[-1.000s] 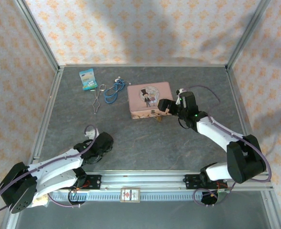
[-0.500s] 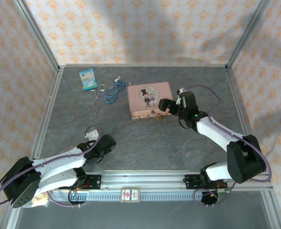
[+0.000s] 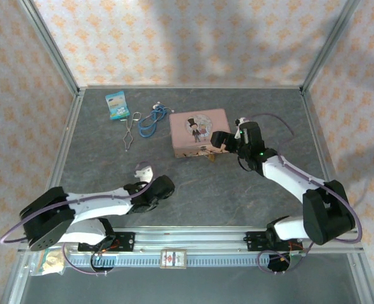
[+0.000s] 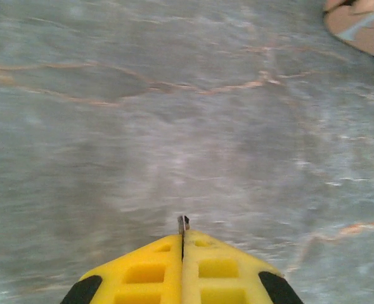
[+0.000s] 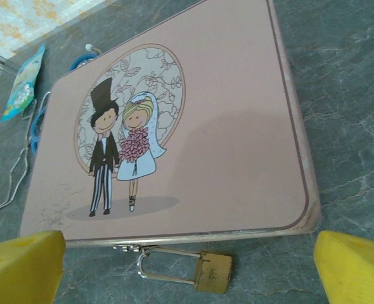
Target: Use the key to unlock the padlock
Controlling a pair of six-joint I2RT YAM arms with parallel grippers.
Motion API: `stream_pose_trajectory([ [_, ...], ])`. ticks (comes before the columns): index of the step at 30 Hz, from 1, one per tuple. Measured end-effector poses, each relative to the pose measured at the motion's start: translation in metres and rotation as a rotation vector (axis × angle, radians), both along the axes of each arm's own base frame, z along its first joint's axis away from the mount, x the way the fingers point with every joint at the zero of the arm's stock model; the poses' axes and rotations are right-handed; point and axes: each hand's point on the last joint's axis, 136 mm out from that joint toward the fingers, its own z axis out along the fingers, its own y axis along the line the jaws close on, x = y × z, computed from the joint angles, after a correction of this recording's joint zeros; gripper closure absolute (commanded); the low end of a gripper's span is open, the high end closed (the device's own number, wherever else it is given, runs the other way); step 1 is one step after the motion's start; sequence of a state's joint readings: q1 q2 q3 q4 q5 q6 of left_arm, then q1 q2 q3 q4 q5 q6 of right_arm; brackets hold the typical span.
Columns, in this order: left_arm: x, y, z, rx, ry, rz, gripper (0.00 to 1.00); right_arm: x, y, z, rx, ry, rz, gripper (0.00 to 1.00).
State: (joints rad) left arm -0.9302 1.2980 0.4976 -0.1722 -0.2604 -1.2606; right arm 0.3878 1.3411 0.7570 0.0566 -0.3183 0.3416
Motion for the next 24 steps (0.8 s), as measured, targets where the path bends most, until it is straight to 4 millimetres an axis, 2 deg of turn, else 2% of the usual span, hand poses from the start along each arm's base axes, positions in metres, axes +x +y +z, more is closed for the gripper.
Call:
stream_pose_trajectory([
  [3,0.005,-0.014,-0.008,-0.019,0.013,-0.009,0.92,-0.008,0.004,-0.001,0.012,-0.001,0.021,0.0],
  [6,0.005,-0.017,-0.015,-0.019,0.026,-0.013,0.66,-0.019,0.01,-0.002,0.019,0.0,0.052,0.0],
  [8,0.007,-0.023,-0.01,-0.049,0.011,-0.013,0.51,-0.025,0.016,-0.002,0.022,-0.002,0.074,0.0],
  [12,0.012,-0.021,0.004,-0.082,-0.022,0.006,0.35,-0.037,0.035,0.0,0.026,-0.007,0.137,0.01],
  [13,0.014,-0.019,0.009,-0.093,-0.038,0.014,0.34,-0.04,0.04,0.0,0.025,-0.008,0.155,0.02],
  [16,0.027,0.002,0.031,-0.134,-0.103,0.076,0.26,-0.054,0.062,-0.001,0.012,-0.011,0.234,0.05],
  [19,0.04,0.037,0.05,-0.15,-0.183,0.163,0.22,-0.072,0.091,-0.006,-0.013,-0.001,0.339,0.09],
  [22,0.046,0.071,0.07,-0.15,-0.276,0.242,0.21,-0.095,0.128,-0.013,-0.039,0.019,0.468,0.16],
  [24,0.048,0.094,0.082,-0.149,-0.336,0.295,0.21,-0.112,0.155,-0.019,-0.059,0.035,0.556,0.25],
])
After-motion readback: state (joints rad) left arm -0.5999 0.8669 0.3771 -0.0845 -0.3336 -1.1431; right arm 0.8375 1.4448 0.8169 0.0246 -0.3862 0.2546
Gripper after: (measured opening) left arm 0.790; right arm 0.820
